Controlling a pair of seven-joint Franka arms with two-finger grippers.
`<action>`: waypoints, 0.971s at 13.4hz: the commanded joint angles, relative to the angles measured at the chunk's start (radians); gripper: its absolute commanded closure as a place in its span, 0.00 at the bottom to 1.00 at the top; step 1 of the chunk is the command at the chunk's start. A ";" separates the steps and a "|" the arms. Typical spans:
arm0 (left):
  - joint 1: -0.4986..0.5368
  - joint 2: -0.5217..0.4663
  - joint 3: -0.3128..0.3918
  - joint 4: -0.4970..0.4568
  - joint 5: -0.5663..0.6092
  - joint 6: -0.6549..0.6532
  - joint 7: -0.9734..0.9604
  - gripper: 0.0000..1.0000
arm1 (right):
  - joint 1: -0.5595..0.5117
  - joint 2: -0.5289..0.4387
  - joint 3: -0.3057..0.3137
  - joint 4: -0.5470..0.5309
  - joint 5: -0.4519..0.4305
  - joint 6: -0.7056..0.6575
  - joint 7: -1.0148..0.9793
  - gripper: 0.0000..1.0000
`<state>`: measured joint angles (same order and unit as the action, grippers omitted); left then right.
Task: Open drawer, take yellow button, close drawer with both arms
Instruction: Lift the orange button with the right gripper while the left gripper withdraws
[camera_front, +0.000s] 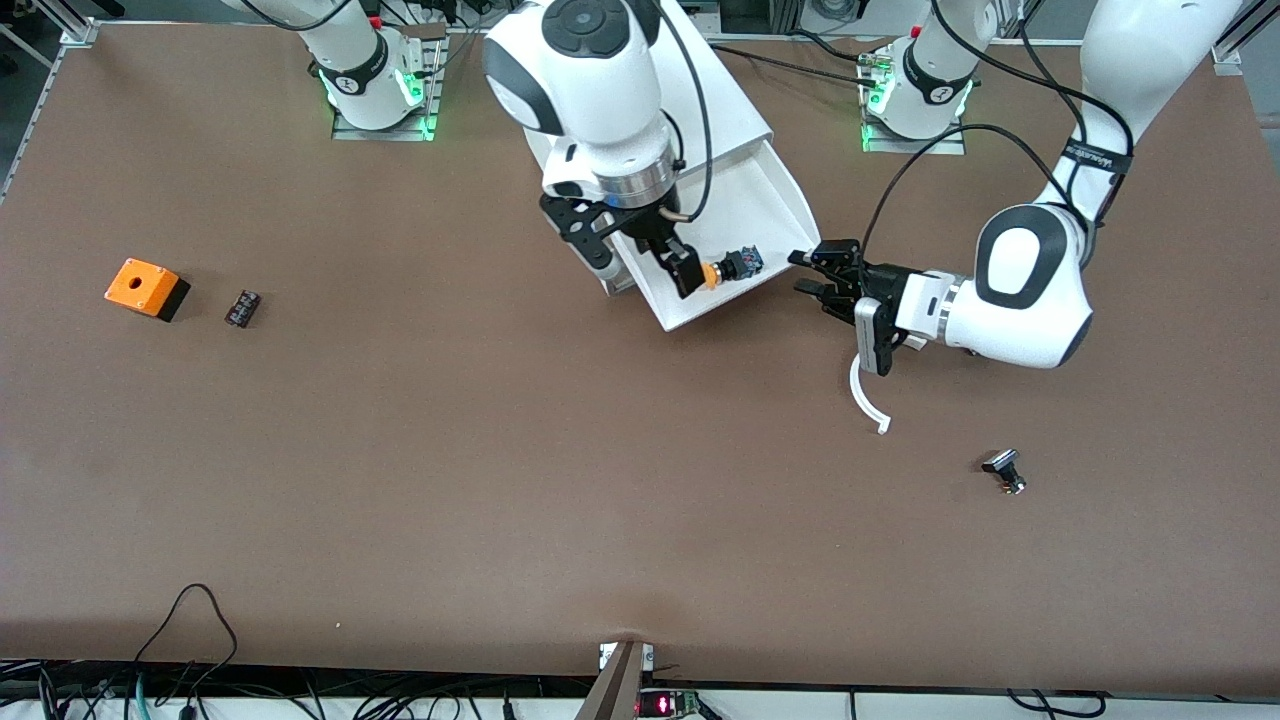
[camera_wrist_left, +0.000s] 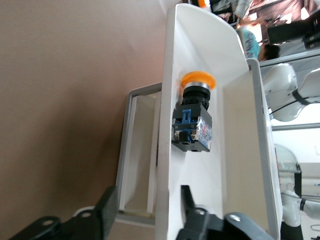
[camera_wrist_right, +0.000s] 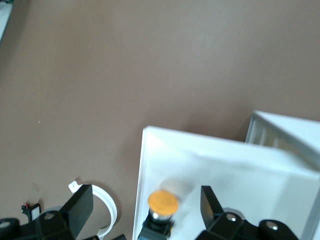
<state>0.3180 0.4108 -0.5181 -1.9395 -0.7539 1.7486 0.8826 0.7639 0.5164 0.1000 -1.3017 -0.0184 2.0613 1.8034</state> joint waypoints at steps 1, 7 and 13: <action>0.001 -0.012 -0.006 0.152 0.172 -0.139 -0.207 0.00 | 0.069 0.127 -0.014 0.128 -0.021 0.023 0.123 0.05; 0.001 -0.013 -0.003 0.402 0.481 -0.426 -0.614 0.00 | 0.112 0.238 -0.008 0.219 -0.023 0.053 0.252 0.05; -0.010 -0.013 -0.011 0.481 0.737 -0.460 -0.774 0.00 | 0.120 0.244 -0.002 0.220 0.057 0.039 0.251 0.92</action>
<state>0.3189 0.3889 -0.5211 -1.4992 -0.0767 1.3165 0.1414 0.8779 0.7438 0.0990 -1.1225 0.0191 2.1161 2.0373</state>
